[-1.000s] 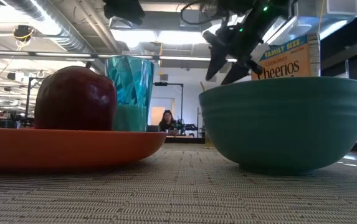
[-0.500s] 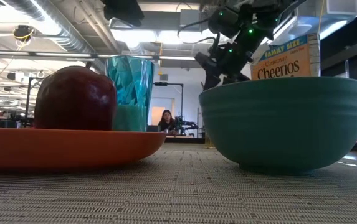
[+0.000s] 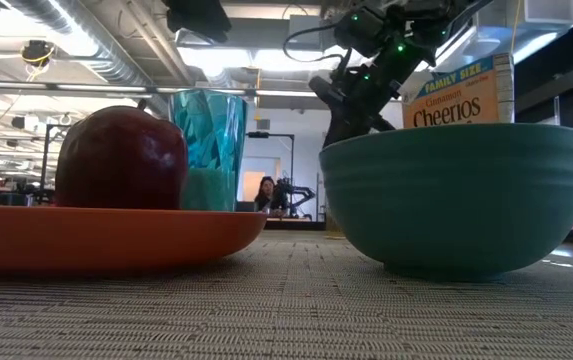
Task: Arrange a breakfast setting
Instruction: Put the gold spoon on the gray tablemat to the right of the green bowl
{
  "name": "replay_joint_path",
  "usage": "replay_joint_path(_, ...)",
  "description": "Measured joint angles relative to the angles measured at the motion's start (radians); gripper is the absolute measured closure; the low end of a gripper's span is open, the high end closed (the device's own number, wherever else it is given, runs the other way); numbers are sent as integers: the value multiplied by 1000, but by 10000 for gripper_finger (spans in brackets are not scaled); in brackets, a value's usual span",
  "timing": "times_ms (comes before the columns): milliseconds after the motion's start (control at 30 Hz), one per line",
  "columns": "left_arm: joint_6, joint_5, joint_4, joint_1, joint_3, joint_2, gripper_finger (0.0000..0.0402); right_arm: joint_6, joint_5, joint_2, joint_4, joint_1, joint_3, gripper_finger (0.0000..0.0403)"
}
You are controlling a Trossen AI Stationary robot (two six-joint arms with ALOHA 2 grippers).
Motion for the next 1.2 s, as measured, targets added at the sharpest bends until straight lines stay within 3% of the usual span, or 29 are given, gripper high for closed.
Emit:
replay_joint_path(433, -39, 0, 0, -8, 0, 0, 246, 7, -35, -20, -45, 3, 23, 394)
replay_joint_path(800, -57, -1, 12, -10, 0, 0, 246, -64, -49, -25, -240, 3, 282, 396)
replay_joint_path(1100, -129, -72, 44, -10, 0, 0, 246, 24, -102, -30, -342, 3, 537, 397)
replay_joint_path(1200, -131, -84, 67, -14, 0, 0, 246, 67, -176, -52, -304, 0, 581, 398)
